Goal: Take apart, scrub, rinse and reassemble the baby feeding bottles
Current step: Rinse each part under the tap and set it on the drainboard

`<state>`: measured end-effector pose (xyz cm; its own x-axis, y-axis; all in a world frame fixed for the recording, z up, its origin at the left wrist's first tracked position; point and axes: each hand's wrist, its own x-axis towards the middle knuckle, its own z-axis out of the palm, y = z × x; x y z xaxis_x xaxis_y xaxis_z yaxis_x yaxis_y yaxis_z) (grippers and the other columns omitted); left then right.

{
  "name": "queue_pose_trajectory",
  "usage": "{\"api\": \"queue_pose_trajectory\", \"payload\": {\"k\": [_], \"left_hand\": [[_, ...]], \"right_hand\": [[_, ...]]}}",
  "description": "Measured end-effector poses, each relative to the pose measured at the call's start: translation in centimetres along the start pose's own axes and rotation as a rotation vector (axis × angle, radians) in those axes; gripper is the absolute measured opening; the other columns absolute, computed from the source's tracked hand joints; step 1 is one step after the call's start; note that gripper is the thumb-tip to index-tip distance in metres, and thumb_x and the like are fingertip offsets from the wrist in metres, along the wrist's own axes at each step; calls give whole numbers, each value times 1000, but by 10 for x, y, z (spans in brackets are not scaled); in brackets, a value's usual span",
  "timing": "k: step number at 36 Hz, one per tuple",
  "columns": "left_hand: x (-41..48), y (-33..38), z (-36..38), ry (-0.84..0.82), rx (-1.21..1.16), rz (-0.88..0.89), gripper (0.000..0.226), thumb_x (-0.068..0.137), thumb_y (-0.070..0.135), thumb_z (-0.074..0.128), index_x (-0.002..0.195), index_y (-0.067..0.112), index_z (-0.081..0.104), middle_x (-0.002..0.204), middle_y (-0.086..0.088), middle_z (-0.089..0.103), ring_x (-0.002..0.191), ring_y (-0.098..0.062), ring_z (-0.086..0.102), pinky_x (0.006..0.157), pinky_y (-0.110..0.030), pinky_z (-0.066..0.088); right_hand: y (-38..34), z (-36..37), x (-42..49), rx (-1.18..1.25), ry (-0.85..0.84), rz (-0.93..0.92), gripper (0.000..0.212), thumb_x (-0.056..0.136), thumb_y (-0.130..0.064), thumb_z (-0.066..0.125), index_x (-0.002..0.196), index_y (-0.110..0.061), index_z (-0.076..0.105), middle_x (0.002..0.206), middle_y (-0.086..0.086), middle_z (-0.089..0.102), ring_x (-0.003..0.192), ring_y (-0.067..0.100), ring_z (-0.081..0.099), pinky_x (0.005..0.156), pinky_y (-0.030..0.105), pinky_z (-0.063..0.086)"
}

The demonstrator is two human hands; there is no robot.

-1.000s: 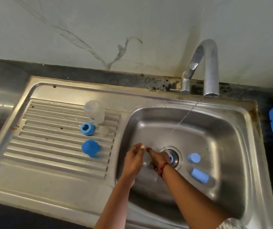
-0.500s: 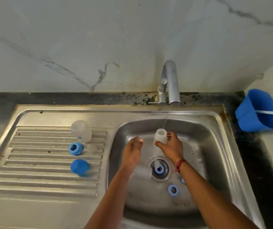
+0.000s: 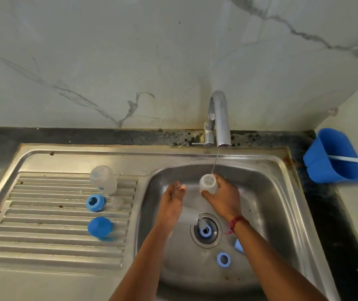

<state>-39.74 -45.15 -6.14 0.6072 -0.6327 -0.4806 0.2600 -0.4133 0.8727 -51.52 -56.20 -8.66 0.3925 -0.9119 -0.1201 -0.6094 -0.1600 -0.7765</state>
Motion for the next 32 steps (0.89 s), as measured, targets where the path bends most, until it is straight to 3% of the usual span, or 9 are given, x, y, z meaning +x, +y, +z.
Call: {"api": "queue_pose_trajectory", "payload": {"k": [3, 6, 10, 16, 20, 24, 27, 30, 32], "left_hand": [[1, -2, 1, -7, 11, 4, 4, 94, 46, 61, 94, 44, 57, 102, 23, 59, 100, -1, 56, 107, -47, 45], [1, -1, 3, -14, -14, -14, 11, 91, 54, 60, 99, 47, 57, 109, 24, 57, 109, -5, 54, 109, -47, 42], [0, 2, 5, -38, -58, -13, 38, 78, 70, 56, 108, 47, 57, 122, 16, 60, 124, -10, 52, 112, -47, 38], [2, 5, 7, -44, -92, -21, 15, 94, 54, 54, 95, 42, 64, 102, 24, 63, 107, 0, 56, 112, -43, 37], [3, 5, 8, -43, -113, -42, 28, 94, 52, 55, 117, 39, 60, 128, 14, 61, 124, -7, 53, 116, -44, 33], [3, 8, 10, -56, -125, -25, 11, 97, 47, 55, 102, 41, 63, 108, 25, 62, 107, 7, 53, 110, -37, 36], [3, 7, 10, -61, -121, -27, 10, 96, 47, 56, 100, 42, 64, 104, 27, 63, 106, 8, 53, 108, -36, 37], [2, 9, 10, -66, -123, -14, 8, 96, 46, 57, 98, 43, 64, 102, 27, 64, 104, 8, 54, 105, -34, 36], [0, 7, 10, -73, -126, -6, 9, 94, 48, 58, 90, 41, 63, 91, 29, 63, 96, 9, 54, 99, -32, 38]], "right_hand": [[-3, -1, -1, 47, 68, 39, 40, 72, -33, 83, 108, -22, 68, 94, -10, 69, 83, 8, 62, 70, 21, 48], [-4, -2, -1, 60, 93, 29, 39, 71, -31, 83, 107, -25, 68, 97, -8, 71, 87, 11, 65, 74, 24, 50], [-2, 0, -2, 79, 141, -44, 41, 71, -32, 84, 108, -27, 67, 96, -13, 68, 86, 8, 63, 75, 25, 51], [0, -1, -3, 75, 157, -73, 41, 73, -35, 83, 110, -28, 66, 98, -13, 69, 86, 7, 64, 72, 23, 50], [-2, 0, -6, 65, 115, -84, 37, 72, -30, 83, 106, -28, 68, 94, -14, 69, 85, 8, 65, 72, 23, 51], [-2, -2, -8, 57, 136, -63, 38, 73, -32, 84, 107, -27, 67, 96, -12, 69, 87, 10, 65, 70, 16, 45], [1, -1, -10, 14, 154, -98, 41, 73, -33, 83, 109, -26, 66, 97, -9, 69, 86, 10, 63, 72, 20, 47], [-2, -3, -11, 24, 124, -27, 38, 73, -36, 81, 106, -27, 66, 96, -12, 67, 87, 9, 63, 68, 14, 41], [-1, -2, -11, -6, 137, -34, 37, 72, -33, 82, 104, -26, 66, 94, -13, 64, 86, 9, 61, 67, 15, 39]]}}
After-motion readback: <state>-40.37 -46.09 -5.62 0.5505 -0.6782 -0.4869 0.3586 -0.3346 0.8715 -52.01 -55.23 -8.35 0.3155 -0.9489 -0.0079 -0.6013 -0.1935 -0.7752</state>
